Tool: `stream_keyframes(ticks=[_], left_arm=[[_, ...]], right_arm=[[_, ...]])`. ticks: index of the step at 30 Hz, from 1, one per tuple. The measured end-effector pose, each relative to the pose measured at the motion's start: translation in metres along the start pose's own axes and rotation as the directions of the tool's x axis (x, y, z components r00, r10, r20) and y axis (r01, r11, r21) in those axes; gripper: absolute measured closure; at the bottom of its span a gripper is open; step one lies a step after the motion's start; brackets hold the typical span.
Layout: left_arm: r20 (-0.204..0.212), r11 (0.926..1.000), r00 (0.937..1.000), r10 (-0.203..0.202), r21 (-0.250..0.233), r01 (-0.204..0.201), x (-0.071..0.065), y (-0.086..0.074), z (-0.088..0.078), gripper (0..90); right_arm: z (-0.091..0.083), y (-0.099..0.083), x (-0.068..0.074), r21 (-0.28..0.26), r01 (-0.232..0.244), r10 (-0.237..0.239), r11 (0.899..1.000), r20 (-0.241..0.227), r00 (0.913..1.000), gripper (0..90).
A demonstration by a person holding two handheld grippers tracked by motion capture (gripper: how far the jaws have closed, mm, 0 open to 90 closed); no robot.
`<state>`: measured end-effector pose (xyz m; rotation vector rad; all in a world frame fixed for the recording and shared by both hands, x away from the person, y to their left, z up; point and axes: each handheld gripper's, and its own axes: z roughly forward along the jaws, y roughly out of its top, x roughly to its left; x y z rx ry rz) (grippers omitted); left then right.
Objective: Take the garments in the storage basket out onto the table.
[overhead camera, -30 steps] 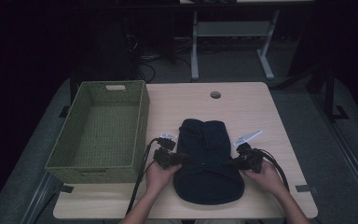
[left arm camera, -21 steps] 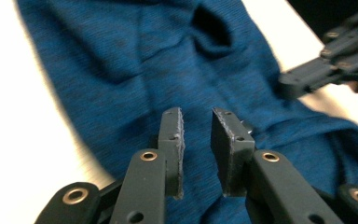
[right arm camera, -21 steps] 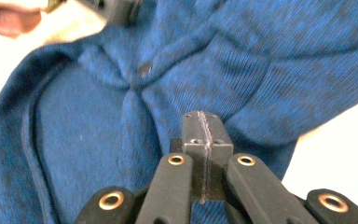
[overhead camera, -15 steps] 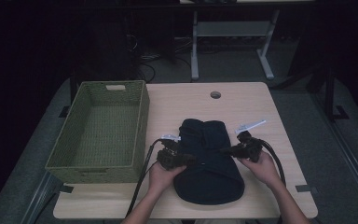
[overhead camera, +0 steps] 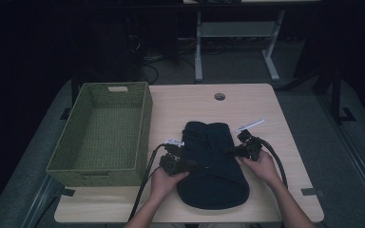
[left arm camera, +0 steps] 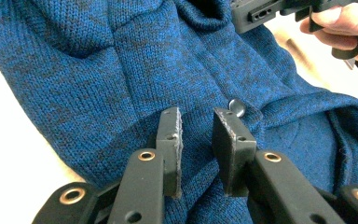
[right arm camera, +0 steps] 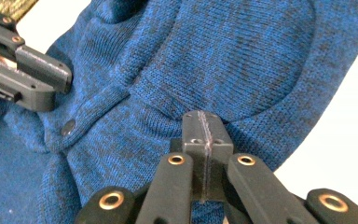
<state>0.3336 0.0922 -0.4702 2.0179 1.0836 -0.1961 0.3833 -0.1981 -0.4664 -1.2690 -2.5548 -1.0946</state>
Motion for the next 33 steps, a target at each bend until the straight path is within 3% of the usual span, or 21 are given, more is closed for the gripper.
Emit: stream_keyframes(ticks=[11, 13, 17, 23, 28, 33], left_arm=[[0.009, 0.9996, 0.9996, 0.025, 0.013, -0.025, -0.01, -0.01, -0.009, 72.1], [0.024, 0.9994, 0.9994, 0.027, -0.021, -0.026, -0.011, -0.007, -0.012, 72.0], [0.013, 0.9953, 0.999, 0.042, -0.088, -0.041, -0.012, 0.01, -0.017, 72.0], [-0.011, 0.9867, 0.9998, 0.018, -0.161, -0.02, 0.001, 0.037, -0.011, 72.4], [-0.034, 0.9908, 0.9991, -0.023, -0.134, 0.019, 0.014, 0.047, 0.005, 72.5], [-0.054, 0.9971, 0.9975, -0.046, -0.063, 0.042, 0.021, 0.045, 0.023, 72.6]], right_arm=[[-0.004, -0.005, 0.013, 0.047, 0.053, -0.051, 0.998, -0.034, 0.9981, 87.5], [-0.009, -0.002, 0.016, 0.025, 0.053, -0.052, 0.998, -0.038, 0.9979, 87.2], [-0.015, 0.012, 0.021, -0.026, 0.05, -0.051, 0.998, -0.046, 0.9976, 87.3], [0.0, 0.031, 0.021, -0.03, 0.034, -0.036, 0.999, -0.074, 0.9966, 87.3], [0.02, 0.039, 0.018, 0.01, 0.041, -0.041, 0.999, -0.051, 0.9979, 87.4], [0.03, 0.038, 0.012, 0.028, 0.021, -0.019, 0.999, -0.059, 0.9981, 89.0]])
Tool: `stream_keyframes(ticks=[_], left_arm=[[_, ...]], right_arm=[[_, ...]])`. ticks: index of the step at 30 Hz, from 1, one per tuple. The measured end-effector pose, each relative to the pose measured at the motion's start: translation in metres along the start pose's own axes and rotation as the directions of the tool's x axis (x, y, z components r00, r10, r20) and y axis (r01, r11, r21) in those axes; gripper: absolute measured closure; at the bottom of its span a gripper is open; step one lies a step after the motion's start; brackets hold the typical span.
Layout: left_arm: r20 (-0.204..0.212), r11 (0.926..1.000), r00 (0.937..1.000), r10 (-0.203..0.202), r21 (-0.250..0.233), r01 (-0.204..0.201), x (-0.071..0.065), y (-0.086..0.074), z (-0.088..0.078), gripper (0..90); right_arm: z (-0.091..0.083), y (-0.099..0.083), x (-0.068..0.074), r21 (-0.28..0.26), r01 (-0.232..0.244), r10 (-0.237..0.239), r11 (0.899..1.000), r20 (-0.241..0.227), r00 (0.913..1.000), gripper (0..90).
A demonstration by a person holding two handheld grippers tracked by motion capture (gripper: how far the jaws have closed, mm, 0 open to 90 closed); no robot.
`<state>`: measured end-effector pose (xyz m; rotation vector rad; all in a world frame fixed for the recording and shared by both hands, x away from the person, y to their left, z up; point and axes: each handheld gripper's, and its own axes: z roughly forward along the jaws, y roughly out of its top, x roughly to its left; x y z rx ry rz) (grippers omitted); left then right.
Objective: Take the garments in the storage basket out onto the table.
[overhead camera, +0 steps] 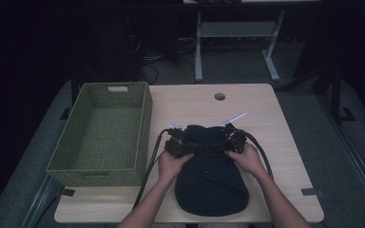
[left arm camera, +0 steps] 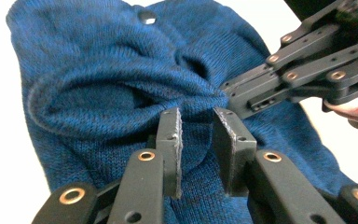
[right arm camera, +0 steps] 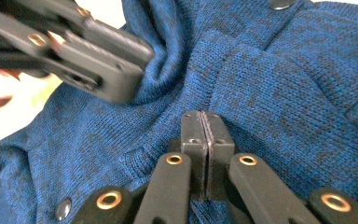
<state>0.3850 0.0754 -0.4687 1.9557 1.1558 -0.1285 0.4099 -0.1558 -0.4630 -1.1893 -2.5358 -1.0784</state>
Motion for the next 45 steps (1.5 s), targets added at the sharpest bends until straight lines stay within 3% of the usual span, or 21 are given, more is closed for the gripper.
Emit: stream_keyframes(ticks=[7, 20, 26, 29, 35, 41, 45], left_arm=[[-0.008, 0.9998, 1.0, -0.002, 0.018, 0.002, -0.002, -0.002, 0.0, 73.2], [-0.002, 0.9977, 0.9994, 0.034, 0.059, -0.034, -0.015, -0.018, -0.01, 73.4], [0.001, 0.996, 0.9986, 0.053, 0.072, -0.053, -0.018, -0.026, -0.016, 73.4], [0.006, 0.9961, 0.9985, 0.055, 0.07, -0.055, -0.018, -0.027, -0.017, 73.4], [0.026, 0.9967, 0.9977, 0.063, 0.051, -0.064, -0.018, -0.021, -0.022, 72.4], [0.026, 0.9958, 0.9957, 0.089, 0.018, -0.09, -0.025, -0.007, -0.029, 72.3], [0.026, 0.996, 0.9956, 0.09, -0.009, -0.089, -0.024, 0.003, -0.034, 72.2]], right_arm=[[0.0, -0.001, 0.003, 0.014, 0.034, -0.034, 0.999, 0.026, 0.9991, 89.5], [-0.003, -0.014, 0.017, 0.047, 0.071, -0.071, 0.996, -0.009, 0.9975, 89.1], [-0.006, -0.016, 0.028, 0.095, 0.101, -0.101, 0.99, -0.005, 0.9949, 86.5], [-0.011, -0.015, 0.03, 0.09, 0.107, -0.107, 0.99, -0.004, 0.9942, 83.6], [-0.029, -0.012, 0.019, -0.017, 0.063, -0.062, 0.998, 0.055, 0.9965, 83.8], [-0.016, -0.017, 0.001, 0.033, 0.016, -0.018, 0.999, 0.074, 0.9971, 84.6], [-0.015, -0.019, 0.003, 0.038, 0.017, -0.02, 0.999, 0.078, 0.9967, 85.3]])
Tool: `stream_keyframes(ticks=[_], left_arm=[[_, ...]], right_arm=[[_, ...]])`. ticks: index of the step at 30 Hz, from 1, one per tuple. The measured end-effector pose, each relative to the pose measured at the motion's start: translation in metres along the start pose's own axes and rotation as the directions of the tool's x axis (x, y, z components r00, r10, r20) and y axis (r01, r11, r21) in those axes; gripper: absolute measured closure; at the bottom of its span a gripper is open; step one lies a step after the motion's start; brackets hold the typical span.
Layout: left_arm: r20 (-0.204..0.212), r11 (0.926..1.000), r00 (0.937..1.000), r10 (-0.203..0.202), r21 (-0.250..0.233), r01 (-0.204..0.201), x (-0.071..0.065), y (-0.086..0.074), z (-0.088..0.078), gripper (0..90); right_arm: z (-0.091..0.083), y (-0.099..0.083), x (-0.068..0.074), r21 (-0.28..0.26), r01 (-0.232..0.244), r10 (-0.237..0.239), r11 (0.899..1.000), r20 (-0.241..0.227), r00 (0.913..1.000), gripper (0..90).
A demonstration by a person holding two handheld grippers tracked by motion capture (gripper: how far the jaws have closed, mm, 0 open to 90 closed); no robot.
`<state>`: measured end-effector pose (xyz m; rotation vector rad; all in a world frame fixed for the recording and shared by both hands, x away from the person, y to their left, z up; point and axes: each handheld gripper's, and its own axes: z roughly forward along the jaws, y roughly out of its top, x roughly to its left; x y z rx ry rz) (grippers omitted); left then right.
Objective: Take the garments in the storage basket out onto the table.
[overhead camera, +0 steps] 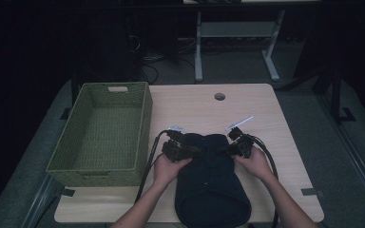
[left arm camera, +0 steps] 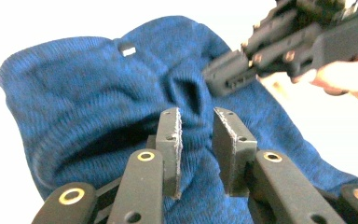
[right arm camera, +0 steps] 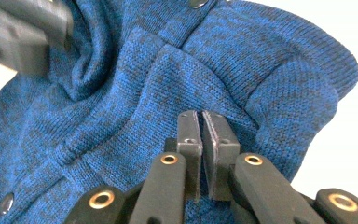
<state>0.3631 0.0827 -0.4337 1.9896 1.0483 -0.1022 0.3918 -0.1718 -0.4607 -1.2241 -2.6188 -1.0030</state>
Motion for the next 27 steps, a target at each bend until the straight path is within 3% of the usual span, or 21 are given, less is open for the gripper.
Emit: stream_keyframes(ticks=[5, 7, 13, 17, 23, 27], left_arm=[[-0.014, 0.9996, 0.9999, -0.009, -0.027, 0.008, 0.006, 0.01, -0.007, 71.8], [-0.029, 0.9998, 0.9994, -0.016, -0.015, 0.015, 0.011, 0.011, -0.007, 71.8], [-0.051, 0.9988, 0.9975, -0.049, -0.001, 0.049, 0.023, 0.008, 0.002, 71.9], [-0.062, 0.9967, 0.9957, -0.069, 0.04, 0.071, 0.03, 0.002, 0.014, 71.9], [-0.051, 0.9958, 0.9955, -0.08, 0.041, 0.082, 0.03, 0.0, 0.018, 72.5], [-0.047, 0.996, 0.9967, -0.067, 0.056, 0.07, 0.026, -0.001, 0.02, 72.3]], right_arm=[[-0.001, -0.002, 0.005, 0.028, 0.01, -0.01, 1.0, -0.006, 0.9999, 85.3], [-0.003, -0.002, 0.008, 0.048, 0.024, -0.024, 0.999, -0.008, 0.9997, 84.1], [-0.014, 0.002, 0.005, -0.024, 0.004, -0.004, 1.0, 0.004, 1.0, 83.9], [-0.009, -0.002, -0.005, -0.002, -0.023, 0.023, 1.0, 0.009, 0.9997, 86.0], [-0.008, -0.007, -0.005, 0.019, -0.003, 0.003, 1.0, 0.006, 1.0, 87.7], [-0.011, -0.01, -0.004, 0.039, 0.01, -0.01, 0.999, 0.006, 0.9999, 87.9]])
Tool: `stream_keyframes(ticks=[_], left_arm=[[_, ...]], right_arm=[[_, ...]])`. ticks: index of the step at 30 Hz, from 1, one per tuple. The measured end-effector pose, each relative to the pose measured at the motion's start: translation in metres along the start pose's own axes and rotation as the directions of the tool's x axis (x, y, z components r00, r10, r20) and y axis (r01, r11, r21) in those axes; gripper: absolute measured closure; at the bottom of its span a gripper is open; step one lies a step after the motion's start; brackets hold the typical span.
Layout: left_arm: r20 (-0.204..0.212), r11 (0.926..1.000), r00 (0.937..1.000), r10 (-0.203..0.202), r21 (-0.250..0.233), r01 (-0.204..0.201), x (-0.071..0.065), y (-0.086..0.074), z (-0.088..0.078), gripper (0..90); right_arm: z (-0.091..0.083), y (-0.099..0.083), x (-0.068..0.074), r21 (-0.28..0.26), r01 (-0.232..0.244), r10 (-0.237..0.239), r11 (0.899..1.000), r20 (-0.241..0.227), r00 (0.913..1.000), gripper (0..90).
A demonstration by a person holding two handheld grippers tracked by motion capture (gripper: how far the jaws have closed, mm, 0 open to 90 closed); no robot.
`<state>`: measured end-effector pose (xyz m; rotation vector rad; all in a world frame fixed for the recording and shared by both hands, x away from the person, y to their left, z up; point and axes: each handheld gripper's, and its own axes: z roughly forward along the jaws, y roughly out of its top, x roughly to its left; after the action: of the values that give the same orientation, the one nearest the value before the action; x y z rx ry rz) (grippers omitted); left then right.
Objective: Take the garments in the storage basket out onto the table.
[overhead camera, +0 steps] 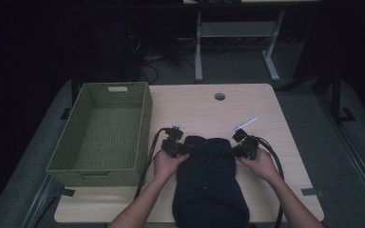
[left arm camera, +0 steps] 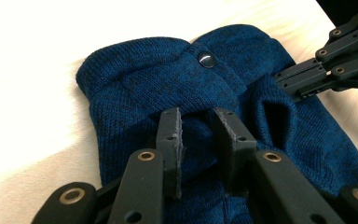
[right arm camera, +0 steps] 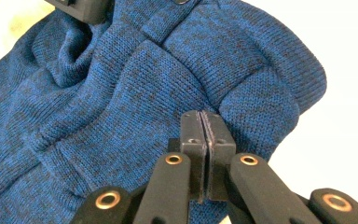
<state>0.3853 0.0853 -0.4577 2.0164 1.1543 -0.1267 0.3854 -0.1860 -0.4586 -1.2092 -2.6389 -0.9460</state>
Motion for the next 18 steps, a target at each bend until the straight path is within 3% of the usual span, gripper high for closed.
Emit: stream_keyframes(ticks=[4, 6, 12, 18], left_arm=[[0.019, 0.9999, 0.9998, 0.0, -0.014, 0.0, -0.003, 0.004, -0.006, 71.2], [0.022, 0.9993, 0.9998, -0.003, -0.037, 0.004, -0.003, 0.008, -0.011, 71.0], [-0.004, 0.9974, 0.9999, -0.011, -0.071, 0.01, 0.003, 0.021, -0.022, 70.7], [-0.036, 0.9973, 0.9987, -0.035, -0.066, 0.032, 0.015, 0.024, -0.019, 70.7]], right_arm=[[-0.004, 0.0, 0.001, 0.026, -0.005, 0.006, 1.0, -0.011, 0.9999, 83.4], [-0.008, 0.001, 0.002, 0.004, -0.007, 0.007, 1.0, -0.02, 0.9998, 81.8], [-0.028, 0.013, -0.002, -0.063, -0.039, 0.039, 0.997, 0.002, 0.9992, 75.6], [-0.036, 0.021, -0.015, -0.08, -0.08, 0.081, 0.994, 0.016, 0.9966, 69.0]])
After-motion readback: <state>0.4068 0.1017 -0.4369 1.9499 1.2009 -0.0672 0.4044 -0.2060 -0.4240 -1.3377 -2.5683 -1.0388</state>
